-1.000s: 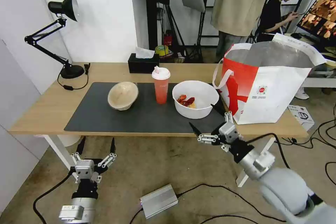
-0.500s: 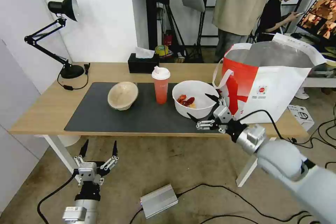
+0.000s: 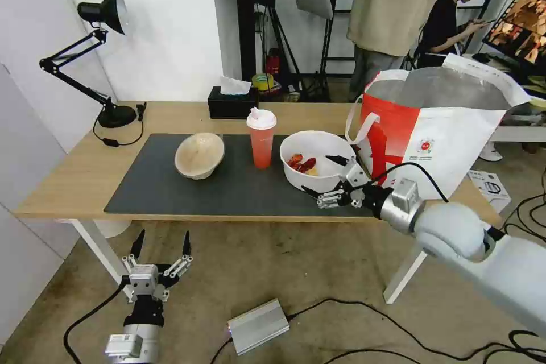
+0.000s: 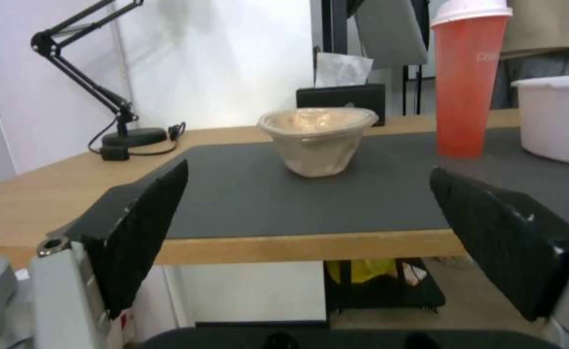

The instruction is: Pick up the trash from the table and place it into the takeout bag.

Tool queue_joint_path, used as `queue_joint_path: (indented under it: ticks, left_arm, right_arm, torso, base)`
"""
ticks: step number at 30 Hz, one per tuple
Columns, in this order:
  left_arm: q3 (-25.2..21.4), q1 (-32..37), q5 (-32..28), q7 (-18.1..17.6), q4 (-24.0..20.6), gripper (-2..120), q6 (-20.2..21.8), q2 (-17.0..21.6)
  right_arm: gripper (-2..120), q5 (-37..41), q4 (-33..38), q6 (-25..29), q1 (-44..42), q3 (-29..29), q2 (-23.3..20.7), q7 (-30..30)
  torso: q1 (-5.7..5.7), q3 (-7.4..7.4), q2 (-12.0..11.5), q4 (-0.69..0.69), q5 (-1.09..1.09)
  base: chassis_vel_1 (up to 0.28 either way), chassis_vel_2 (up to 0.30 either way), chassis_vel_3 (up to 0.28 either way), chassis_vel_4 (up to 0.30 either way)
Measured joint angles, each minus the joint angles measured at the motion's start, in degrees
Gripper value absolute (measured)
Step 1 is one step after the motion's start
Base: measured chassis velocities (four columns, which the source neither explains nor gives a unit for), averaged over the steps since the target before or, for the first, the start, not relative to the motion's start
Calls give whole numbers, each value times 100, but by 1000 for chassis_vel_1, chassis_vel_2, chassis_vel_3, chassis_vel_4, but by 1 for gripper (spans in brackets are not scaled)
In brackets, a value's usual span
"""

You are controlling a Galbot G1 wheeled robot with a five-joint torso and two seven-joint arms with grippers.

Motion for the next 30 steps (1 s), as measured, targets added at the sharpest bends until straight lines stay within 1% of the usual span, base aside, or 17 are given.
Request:
queue_joint_path:
  ticks: [1,4,10,18,22,24,28,30]
  left_arm:
    - [0,0,0,0,0,100,0,0]
    - [-21,-14,-41,8,53,100,-34,13]
    - [-25,-45,-79,30,170,100,-112,25]
    - [0,-98,-95,71,250,100,-127,51]
    - [10,-133,-114,160,289,100,-127,64]
    - [19,-152,-122,179,313,100,-127,70]
    - [19,-164,-131,187,342,100,-127,74]
    - [18,-173,-141,192,383,100,-147,76]
  right_arm:
    - [100,0,0,0,0,0,0,0]
    - [100,467,-62,-178,346,-200,-62,-124]
    - [100,955,-187,-456,488,-212,-77,-296]
    - [100,1116,-340,-648,538,-81,-75,-555]
    - [100,1223,-407,-816,671,-62,-75,-734]
    - [100,1367,-463,-946,818,-106,-42,-800]
    - [100,1415,-546,-1005,1002,-211,-8,-847]
    - [100,1445,-672,-1051,1231,-385,48,-864]
  torso:
    - [0,0,0,0,0]
    - [0,0,0,0,0]
    - [0,0,0,0,0]
    - [0,0,0,-1,0]
    - [0,0,0,-1,0]
    - [0,0,0,-1,0]
    - [0,0,0,-1,0]
    - [0,0,0,-1,0]
  base:
    - [0,0,0,0]
    - [0,0,0,0]
    - [0,0,0,0]
    - [0,0,0,0]
    - [0,0,0,0]
    - [0,0,0,0]
    - [0,0,0,0]
    - [0,0,0,0]
